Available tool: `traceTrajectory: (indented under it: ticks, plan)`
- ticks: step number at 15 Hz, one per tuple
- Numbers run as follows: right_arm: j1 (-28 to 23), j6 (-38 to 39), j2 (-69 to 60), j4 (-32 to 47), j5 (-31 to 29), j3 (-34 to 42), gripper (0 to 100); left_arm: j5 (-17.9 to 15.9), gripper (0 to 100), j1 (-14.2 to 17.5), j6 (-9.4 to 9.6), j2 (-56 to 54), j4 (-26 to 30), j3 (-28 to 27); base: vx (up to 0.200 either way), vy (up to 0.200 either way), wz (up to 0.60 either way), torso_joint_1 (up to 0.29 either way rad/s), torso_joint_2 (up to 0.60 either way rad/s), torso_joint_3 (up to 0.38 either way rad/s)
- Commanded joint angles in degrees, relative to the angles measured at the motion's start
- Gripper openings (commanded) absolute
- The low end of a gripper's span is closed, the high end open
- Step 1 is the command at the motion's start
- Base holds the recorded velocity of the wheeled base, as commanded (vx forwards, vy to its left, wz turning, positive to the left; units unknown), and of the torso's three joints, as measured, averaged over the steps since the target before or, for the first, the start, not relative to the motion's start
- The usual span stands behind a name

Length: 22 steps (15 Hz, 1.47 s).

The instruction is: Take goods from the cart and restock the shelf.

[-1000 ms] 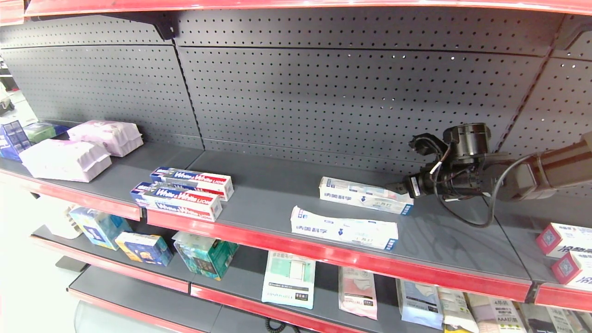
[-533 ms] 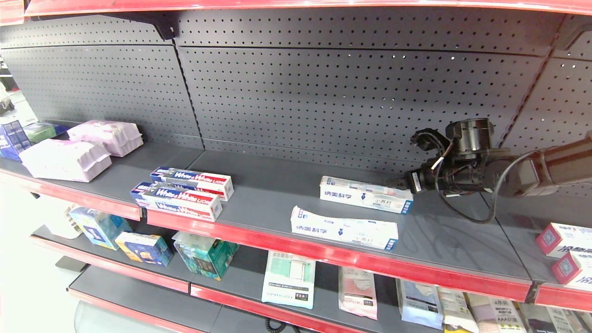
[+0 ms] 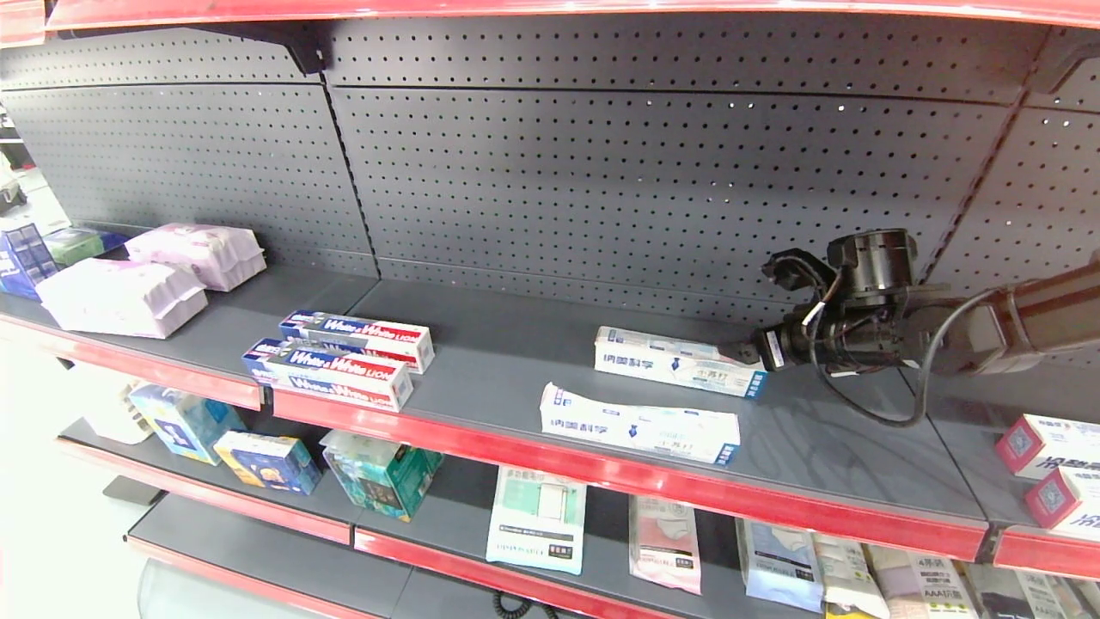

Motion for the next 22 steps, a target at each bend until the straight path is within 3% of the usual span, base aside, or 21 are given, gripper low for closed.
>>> traceTrajectory:
  ticks: [1,22]
  plan:
    - [0.15,-0.01,0.08,0.01,0.01,-0.12,100,0.01,100,0.01,-0.03,0.00,-0.01,0.01,0.000,0.000,0.00,0.000,0.00,0.000]
    - [0.67,-0.01,0.51,0.01,0.10,-0.30,100,0.01,100,0.01,-0.03,0.00,-0.01,0.01,0.000,0.000,0.00,0.000,0.00,0.000]
